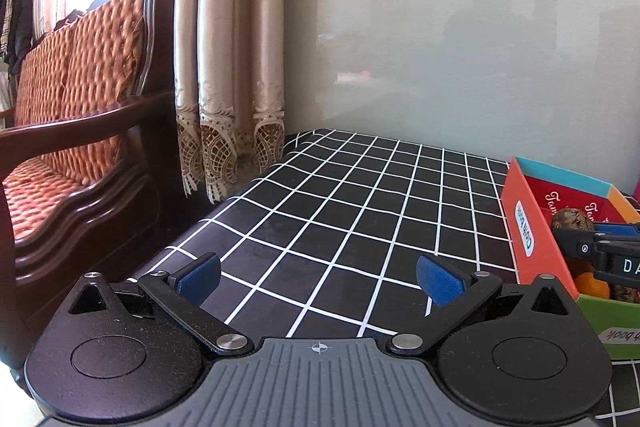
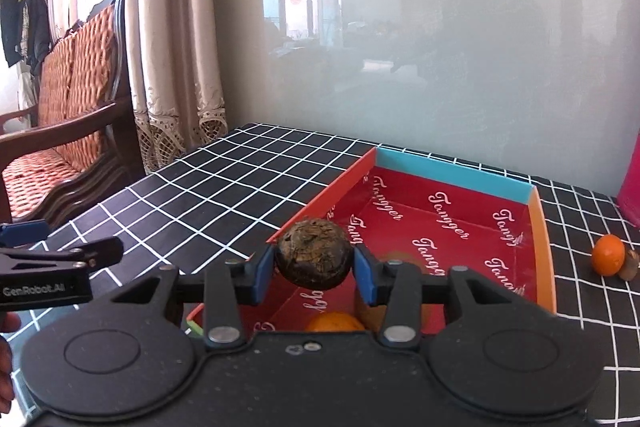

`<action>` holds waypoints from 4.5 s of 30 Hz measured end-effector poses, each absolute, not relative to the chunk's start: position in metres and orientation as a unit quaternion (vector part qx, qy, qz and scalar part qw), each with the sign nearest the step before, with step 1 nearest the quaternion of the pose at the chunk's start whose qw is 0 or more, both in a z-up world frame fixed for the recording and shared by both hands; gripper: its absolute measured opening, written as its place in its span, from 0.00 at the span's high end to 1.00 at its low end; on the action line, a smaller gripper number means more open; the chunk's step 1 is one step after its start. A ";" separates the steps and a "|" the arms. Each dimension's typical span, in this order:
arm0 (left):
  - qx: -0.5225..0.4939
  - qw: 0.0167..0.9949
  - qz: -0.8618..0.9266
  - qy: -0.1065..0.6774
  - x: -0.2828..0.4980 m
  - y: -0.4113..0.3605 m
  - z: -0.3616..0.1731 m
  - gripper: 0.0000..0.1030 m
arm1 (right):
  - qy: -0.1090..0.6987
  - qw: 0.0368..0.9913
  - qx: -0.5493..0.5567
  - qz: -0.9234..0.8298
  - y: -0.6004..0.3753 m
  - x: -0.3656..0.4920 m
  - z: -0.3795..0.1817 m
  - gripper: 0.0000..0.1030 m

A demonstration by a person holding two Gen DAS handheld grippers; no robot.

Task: Organize fruits
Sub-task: 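Lift and carry the dark brown fruit over the red box, then open the right tool to drop the dark brown fruit into the box, then withdraw the open right tool from the box, then reach the left tool to the small green-brown fruit and close on it, then carry the small green-brown fruit over the red box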

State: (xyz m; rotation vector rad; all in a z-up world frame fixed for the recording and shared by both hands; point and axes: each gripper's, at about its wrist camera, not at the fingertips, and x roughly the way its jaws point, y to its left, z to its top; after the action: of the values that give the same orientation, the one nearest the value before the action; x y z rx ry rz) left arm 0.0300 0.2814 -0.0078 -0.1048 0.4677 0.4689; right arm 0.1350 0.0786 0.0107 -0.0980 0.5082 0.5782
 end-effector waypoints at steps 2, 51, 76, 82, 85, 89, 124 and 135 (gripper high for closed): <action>-0.052 0.944 0.230 0.229 0.030 0.283 -0.008 0.00 | 0.246 0.927 -0.048 0.277 0.078 0.136 0.010 0.58; -0.008 0.975 0.074 0.211 0.094 0.084 0.016 0.00 | 0.192 0.979 0.034 0.054 -0.160 0.140 0.029 0.40; 0.047 0.976 -0.066 0.201 0.119 -0.031 0.011 0.00 | 0.203 0.976 0.063 -0.045 -0.262 0.137 0.011 0.39; 0.059 0.974 -0.076 0.206 0.132 -0.056 0.005 0.00 | 0.206 0.973 0.061 -0.079 -0.283 0.137 0.006 0.39; 0.048 0.972 -0.082 0.213 0.140 -0.063 0.001 0.01 | 0.207 0.972 0.057 -0.096 -0.294 0.137 0.003 0.38; 0.036 0.967 -0.100 0.232 0.153 -0.074 -0.006 0.30 | 0.211 0.969 0.061 -0.112 -0.311 0.135 -0.003 0.38; 0.041 0.947 -0.129 0.292 0.199 -0.116 -0.035 0.75 | 0.221 0.956 0.079 -0.178 -0.374 0.146 -0.021 0.34; 0.045 0.952 -0.130 0.274 0.171 -0.102 -0.019 0.75 | 0.222 0.958 0.090 -0.158 -0.358 0.147 -0.017 0.33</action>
State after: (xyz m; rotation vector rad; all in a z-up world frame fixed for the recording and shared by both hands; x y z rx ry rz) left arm 0.1715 -0.1018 -0.0189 0.0913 0.5570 -0.2650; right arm 0.1471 -0.3584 -0.0169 0.1836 0.4493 -0.3211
